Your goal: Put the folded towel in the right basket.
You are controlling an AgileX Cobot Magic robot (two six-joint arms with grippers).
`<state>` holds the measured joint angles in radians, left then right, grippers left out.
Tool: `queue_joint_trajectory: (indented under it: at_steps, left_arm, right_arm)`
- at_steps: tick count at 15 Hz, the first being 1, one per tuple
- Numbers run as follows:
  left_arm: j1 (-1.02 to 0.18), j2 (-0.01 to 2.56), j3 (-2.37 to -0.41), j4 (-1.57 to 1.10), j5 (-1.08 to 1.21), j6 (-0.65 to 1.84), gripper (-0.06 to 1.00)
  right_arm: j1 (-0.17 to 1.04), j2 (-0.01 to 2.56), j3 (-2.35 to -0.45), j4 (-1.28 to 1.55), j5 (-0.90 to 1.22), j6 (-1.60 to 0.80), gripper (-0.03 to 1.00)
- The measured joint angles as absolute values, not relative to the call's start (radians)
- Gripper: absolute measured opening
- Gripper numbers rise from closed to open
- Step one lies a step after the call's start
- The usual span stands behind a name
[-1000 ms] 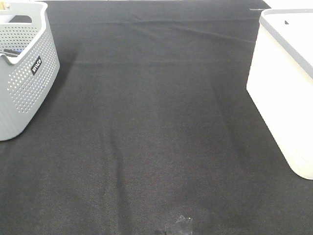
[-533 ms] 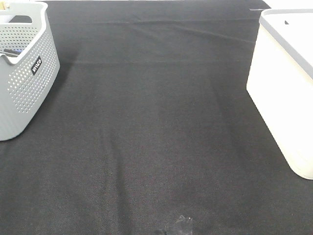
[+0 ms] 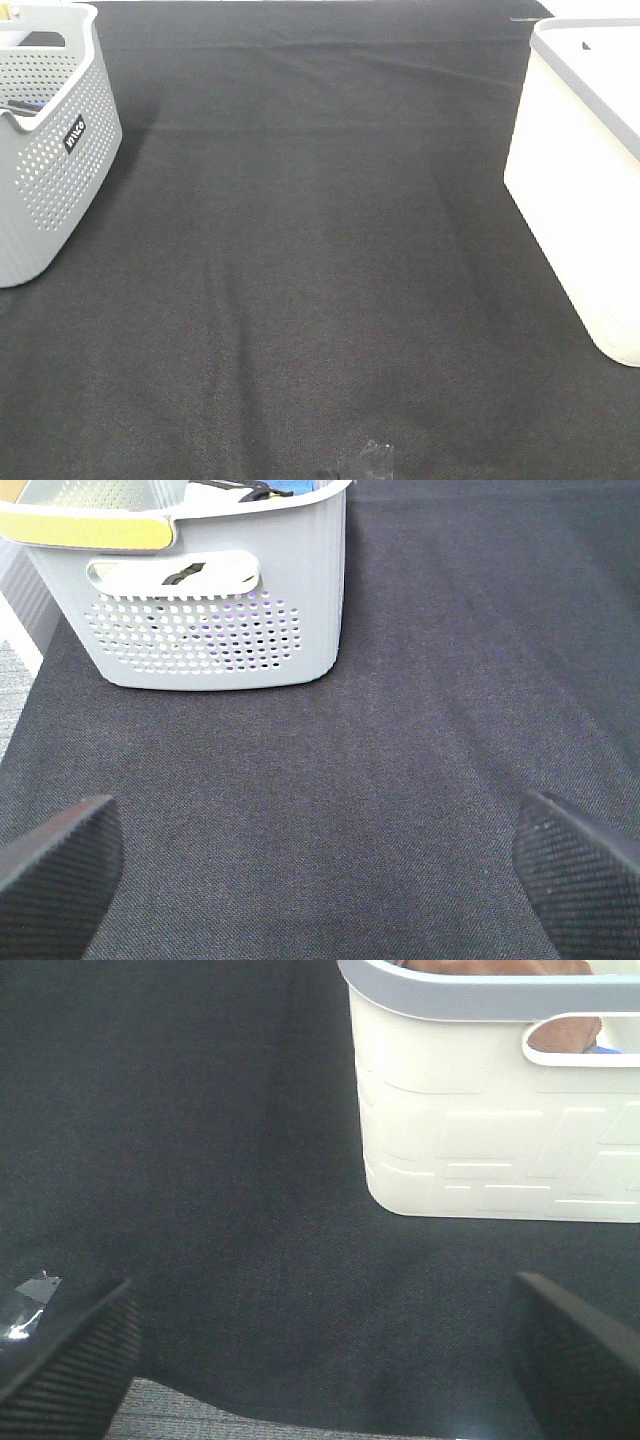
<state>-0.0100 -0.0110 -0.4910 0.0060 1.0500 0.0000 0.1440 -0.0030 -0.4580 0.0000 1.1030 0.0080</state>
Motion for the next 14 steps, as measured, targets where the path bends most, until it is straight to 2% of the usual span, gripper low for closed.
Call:
queue_joint_trajectory:
  at_steps: [5, 7, 9, 14]
  left_arm:
    - [-0.010, -0.011, -0.491, 0.006, 1.050, 0.000, 0.99]
    - [-0.010, -0.011, -0.491, 0.006, 1.050, 0.000, 0.99]
    - [-0.010, -0.011, -0.491, 0.006, 1.050, 0.000, 0.99]
    - [-0.010, -0.011, -0.491, 0.006, 1.050, 0.000, 0.99]
  right_arm:
    - [0.137, -0.003, -0.458, 0.000, 1.103, 0.008, 0.94]
    - [0.038, -0.003, -0.458, 0.000, 1.103, 0.008, 0.94]
    - [-0.011, -0.003, -0.458, 0.000, 1.103, 0.008, 0.94]
    - [-0.013, -0.003, -0.458, 0.000, 1.103, 0.008, 0.94]
